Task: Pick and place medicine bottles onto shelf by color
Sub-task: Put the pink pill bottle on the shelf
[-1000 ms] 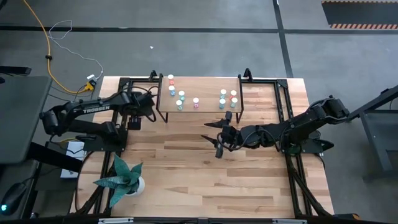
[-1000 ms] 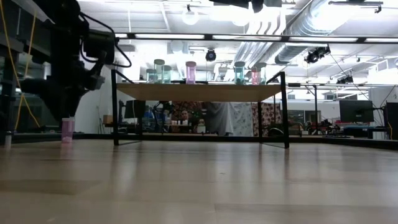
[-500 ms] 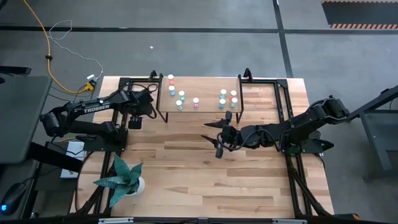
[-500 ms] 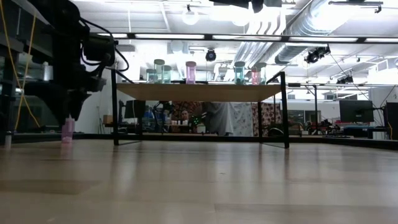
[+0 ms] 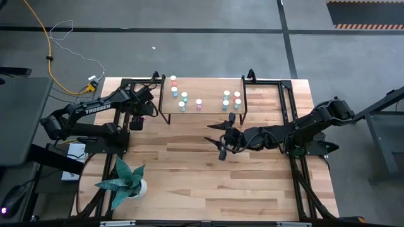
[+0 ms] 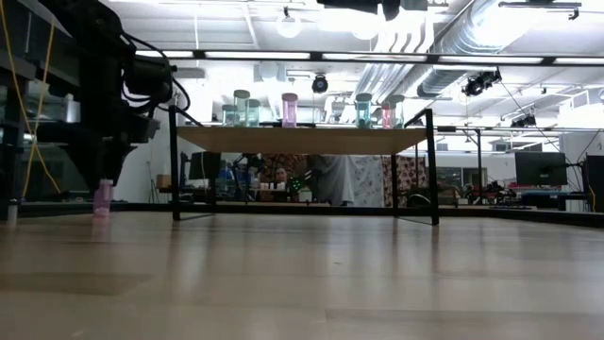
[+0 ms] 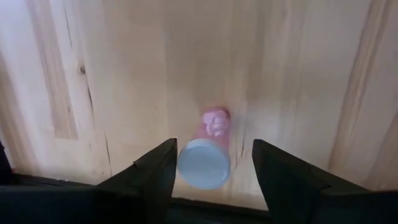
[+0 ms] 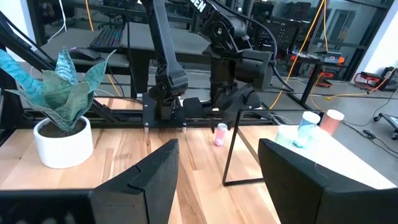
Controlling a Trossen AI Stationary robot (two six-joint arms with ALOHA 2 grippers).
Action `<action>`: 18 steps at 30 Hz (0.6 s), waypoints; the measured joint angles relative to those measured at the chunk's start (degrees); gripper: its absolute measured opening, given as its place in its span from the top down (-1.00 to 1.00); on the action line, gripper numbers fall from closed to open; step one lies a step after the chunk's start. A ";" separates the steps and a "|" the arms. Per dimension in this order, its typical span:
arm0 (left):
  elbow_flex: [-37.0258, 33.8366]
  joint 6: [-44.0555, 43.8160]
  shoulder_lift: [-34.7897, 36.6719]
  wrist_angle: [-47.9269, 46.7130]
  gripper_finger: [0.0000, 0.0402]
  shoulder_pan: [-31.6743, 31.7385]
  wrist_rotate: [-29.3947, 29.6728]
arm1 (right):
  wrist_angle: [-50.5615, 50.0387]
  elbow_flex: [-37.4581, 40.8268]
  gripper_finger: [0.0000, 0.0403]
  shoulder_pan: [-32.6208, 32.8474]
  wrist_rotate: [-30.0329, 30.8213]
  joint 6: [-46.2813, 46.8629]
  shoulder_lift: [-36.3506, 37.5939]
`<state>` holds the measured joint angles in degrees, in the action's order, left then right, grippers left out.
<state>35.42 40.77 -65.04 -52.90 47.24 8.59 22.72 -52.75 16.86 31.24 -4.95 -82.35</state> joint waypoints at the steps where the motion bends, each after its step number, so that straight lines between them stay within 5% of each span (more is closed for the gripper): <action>1: 0.00 0.00 0.00 0.02 0.03 0.00 0.05 | -0.17 0.00 -0.05 0.00 0.00 0.02 0.00; 18: 0.00 -0.07 0.00 0.04 0.34 0.00 0.41 | -0.26 0.00 -0.05 -0.26 0.00 0.23 0.00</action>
<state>35.42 40.71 -65.04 -52.86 47.24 8.99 22.46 -52.75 16.60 31.24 -4.72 -82.35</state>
